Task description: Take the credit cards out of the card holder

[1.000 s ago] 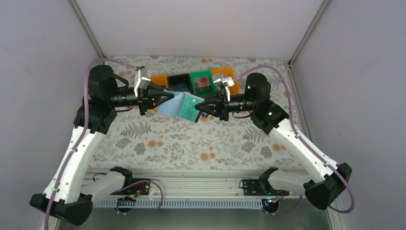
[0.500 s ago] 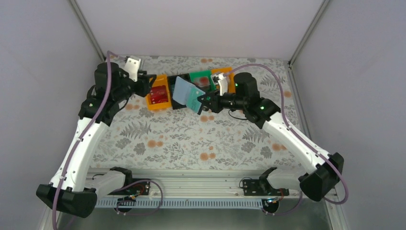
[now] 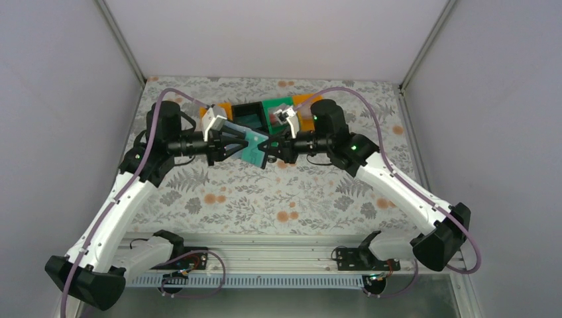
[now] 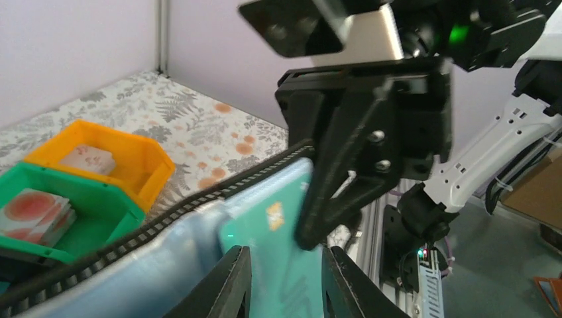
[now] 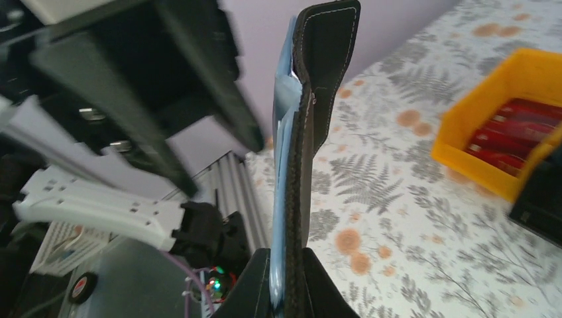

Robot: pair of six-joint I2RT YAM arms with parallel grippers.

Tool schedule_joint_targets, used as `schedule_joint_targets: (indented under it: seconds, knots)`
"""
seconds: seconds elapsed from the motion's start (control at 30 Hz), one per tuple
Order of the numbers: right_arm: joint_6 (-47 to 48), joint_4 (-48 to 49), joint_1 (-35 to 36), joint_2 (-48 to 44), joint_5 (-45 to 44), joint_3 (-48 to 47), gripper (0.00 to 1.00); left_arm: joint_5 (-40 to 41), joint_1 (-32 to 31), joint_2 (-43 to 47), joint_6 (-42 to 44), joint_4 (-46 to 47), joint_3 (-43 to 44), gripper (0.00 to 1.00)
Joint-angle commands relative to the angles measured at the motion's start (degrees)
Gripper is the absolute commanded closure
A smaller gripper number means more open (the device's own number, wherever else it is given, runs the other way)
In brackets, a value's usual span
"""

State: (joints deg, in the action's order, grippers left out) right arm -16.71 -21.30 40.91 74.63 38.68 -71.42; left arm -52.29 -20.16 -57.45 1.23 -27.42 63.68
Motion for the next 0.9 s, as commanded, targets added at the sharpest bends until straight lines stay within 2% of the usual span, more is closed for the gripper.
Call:
schedule_joint_targets:
  seconds: [0.0, 0.2, 0.4, 0.63, 0.77, 0.87]
  knots:
    - [5.6, 1.5, 2.9, -0.8, 5.9, -3.2, 0.96, -2.5, -0.3, 0.0, 4.2, -2.1, 0.2, 0.72]
    - [8.4, 3.1, 3.2, -2.3, 9.0, -3.3, 0.96, -5.2, -0.4, -0.2, 5.5, -3.5, -0.1, 0.68]
    - [11.5, 3.0, 2.9, -5.5, 9.7, -2.8, 0.96, -8.8, -0.1, -1.6, 8.5, -6.6, 2.5, 0.59]
    - [10.7, 5.2, 2.2, -8.3, 11.2, -0.8, 0.96, -12.0, 0.5, -1.7, 5.7, -3.4, 3.0, 0.6]
    - [10.0, 6.4, 2.2, -7.6, 12.7, -1.1, 0.96, -8.5, -1.3, -0.9, 5.0, -1.5, 1.6, 0.65]
    - [10.0, 6.1, 2.2, -7.1, 12.1, -1.4, 0.96, -10.9, -2.0, -1.4, 3.7, 0.0, 2.4, 0.71]
